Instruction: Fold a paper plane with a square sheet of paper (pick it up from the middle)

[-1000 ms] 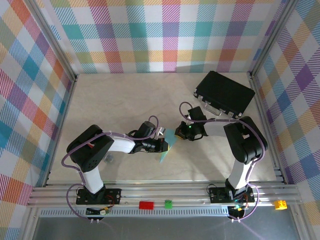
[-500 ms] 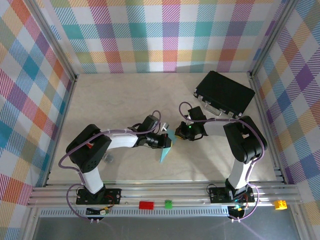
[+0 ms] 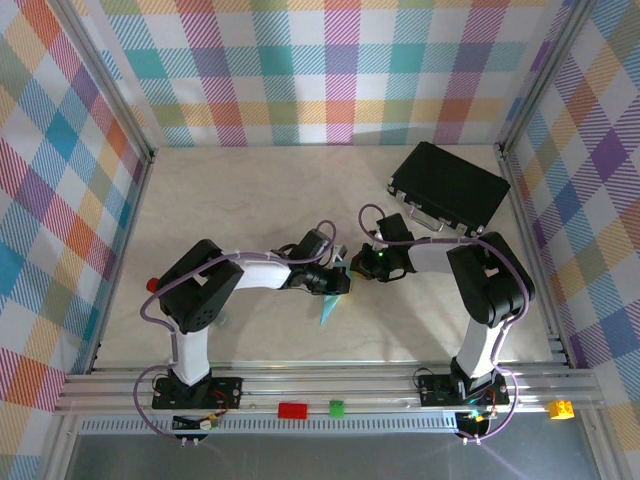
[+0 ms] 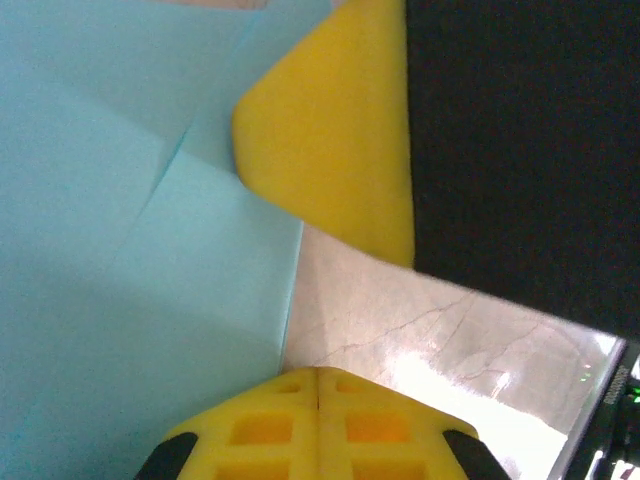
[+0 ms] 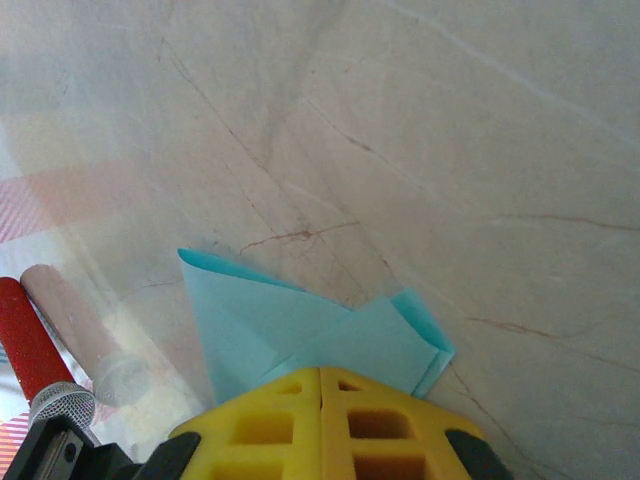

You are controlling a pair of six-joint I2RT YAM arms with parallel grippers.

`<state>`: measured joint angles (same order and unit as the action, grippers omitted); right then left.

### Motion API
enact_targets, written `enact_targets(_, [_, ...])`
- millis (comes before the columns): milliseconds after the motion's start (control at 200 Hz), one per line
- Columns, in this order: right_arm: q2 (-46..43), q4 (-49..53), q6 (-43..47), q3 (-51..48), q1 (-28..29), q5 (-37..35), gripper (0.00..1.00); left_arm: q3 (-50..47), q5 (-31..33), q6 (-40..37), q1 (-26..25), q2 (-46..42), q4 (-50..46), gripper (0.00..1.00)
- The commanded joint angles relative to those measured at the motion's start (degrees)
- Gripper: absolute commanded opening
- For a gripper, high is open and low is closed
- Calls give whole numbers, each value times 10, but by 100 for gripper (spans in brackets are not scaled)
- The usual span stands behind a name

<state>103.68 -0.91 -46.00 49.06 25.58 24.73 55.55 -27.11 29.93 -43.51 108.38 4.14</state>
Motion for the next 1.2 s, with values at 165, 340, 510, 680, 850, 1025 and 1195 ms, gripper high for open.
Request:
enact_targets(165, [22,43,3,-20,-2,-39,0,-107,7,-28,-15,-80,-96,3])
enact_targets(340, [26,39,1,-20,-2,-34,0,-170,9,-23,-16,-132,-94,4])
enact_targets(510, [27,29,1,-19,-2,-24,0,-199,16,-22,-16,-193,-88,4])
enact_targets(680, [23,12,1,-16,-2,-5,1,-203,27,-12,-13,-242,-58,3])
enact_targets(850, [-4,-22,10,-13,-2,32,5,-201,47,17,12,-257,-21,3])
enact_targets(1025, [-33,-13,23,-2,-2,40,10,-195,45,45,36,-241,22,3])
enact_targets(1195, [-51,-14,23,-7,-2,44,13,-182,47,54,43,-211,39,3])
